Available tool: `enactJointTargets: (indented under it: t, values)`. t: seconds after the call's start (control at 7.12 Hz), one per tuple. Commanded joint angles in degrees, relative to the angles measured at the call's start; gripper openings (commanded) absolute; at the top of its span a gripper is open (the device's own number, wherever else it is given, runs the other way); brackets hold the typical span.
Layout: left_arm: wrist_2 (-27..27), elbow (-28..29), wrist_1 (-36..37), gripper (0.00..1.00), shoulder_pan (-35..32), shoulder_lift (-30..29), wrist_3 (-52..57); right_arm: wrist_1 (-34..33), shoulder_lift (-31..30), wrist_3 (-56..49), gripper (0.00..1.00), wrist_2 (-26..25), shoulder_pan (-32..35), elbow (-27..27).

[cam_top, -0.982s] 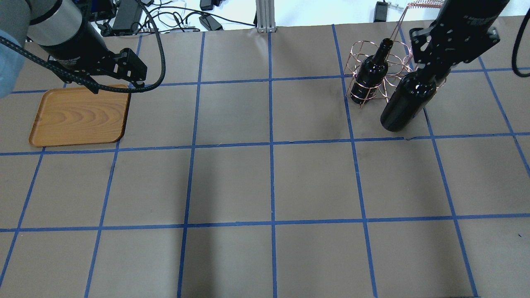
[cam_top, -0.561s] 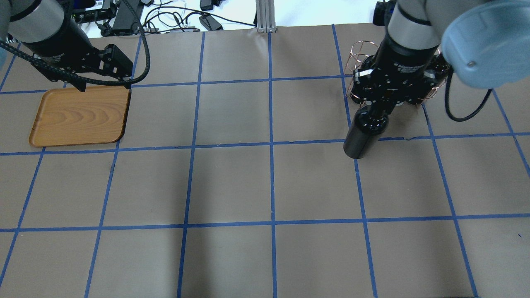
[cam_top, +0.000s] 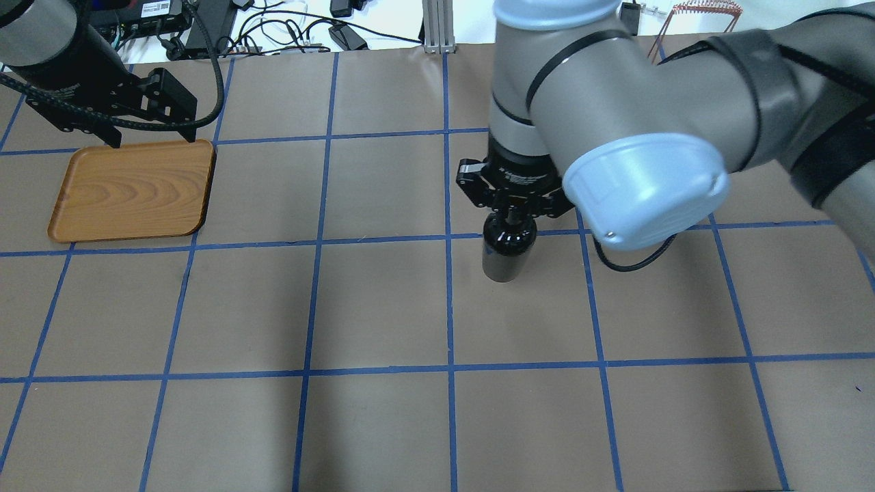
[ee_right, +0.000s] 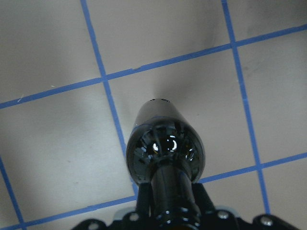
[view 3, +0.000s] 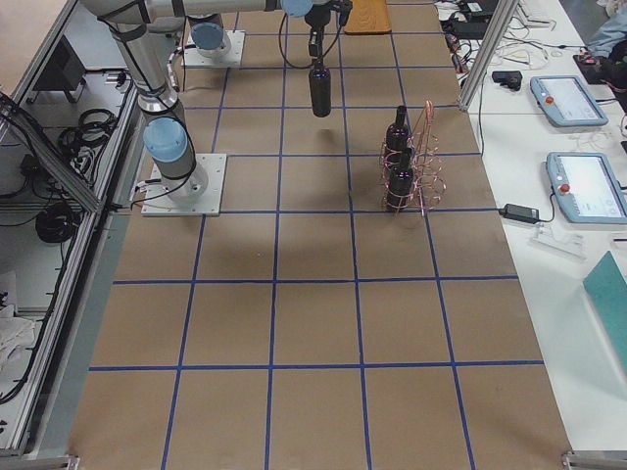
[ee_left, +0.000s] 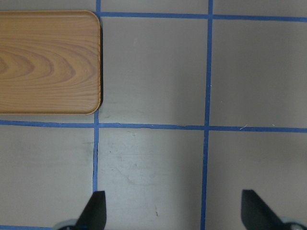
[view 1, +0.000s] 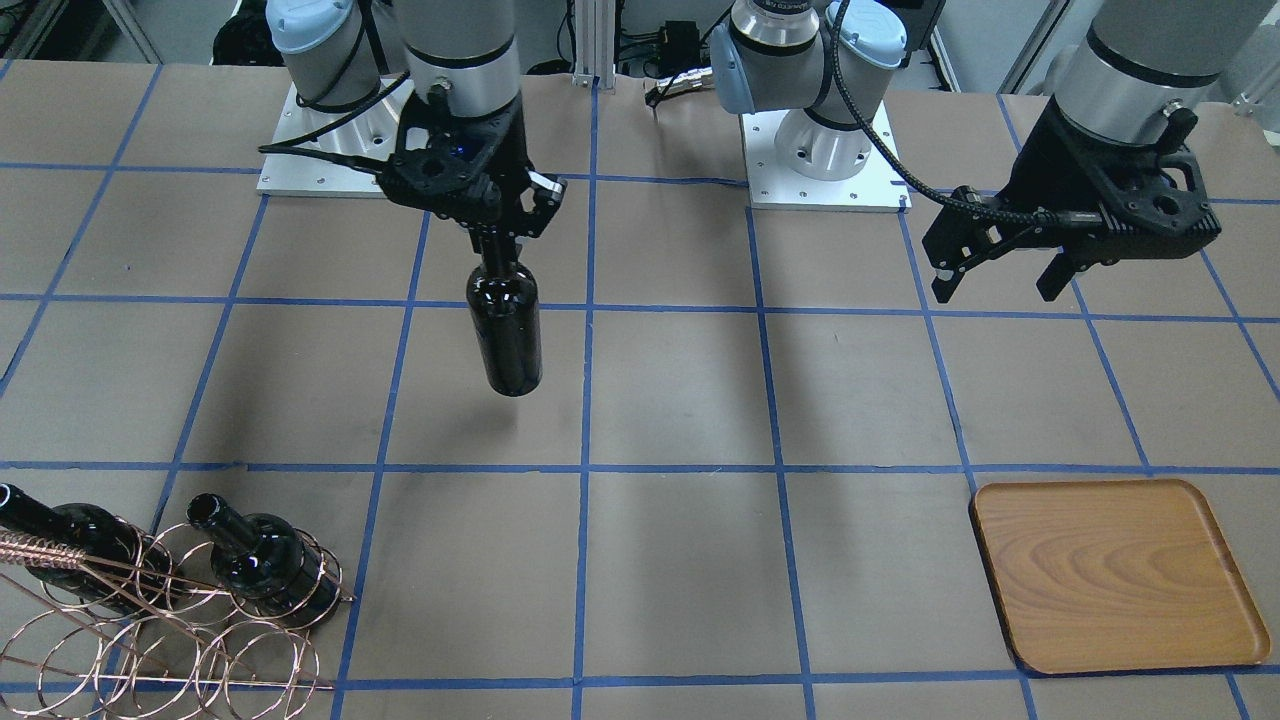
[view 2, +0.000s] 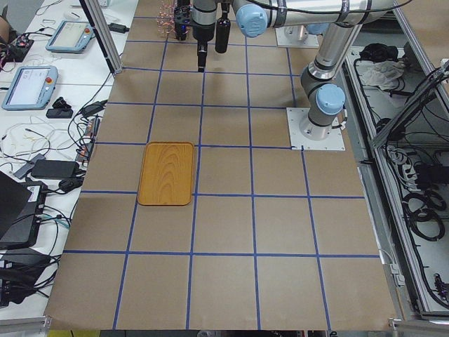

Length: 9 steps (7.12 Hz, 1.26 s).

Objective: Take wine from basket and place on tray
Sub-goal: 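Carry the bottle toward the table center and stand it upright, release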

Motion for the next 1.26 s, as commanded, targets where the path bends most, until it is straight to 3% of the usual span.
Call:
enactJointTargets:
  t: [0.0,0.84,0.98,1.12]
  values:
    - [-0.1,0.98,0.01,1.0,2.53,-0.32,3.74,-3.99,3.54,10.64,0.24,-0.59,8.95,-0.36]
    - [-1.59,0.8,-0.08,1.0,4.83,-0.4,6.76,-2.95,4.25,11.2,0.3,0.11,11.36,0.17]
    - [-1.59,0.8,-0.08,1.0,4.83,-0.4,6.76,-2.86,4.25,10.76,0.43,0.11,11.36,0.26]
    - [-1.59,0.8,-0.08,1.0,4.75,-0.4,6.76,-2.86,4.34,10.5,0.69,0.02,11.36,0.26]
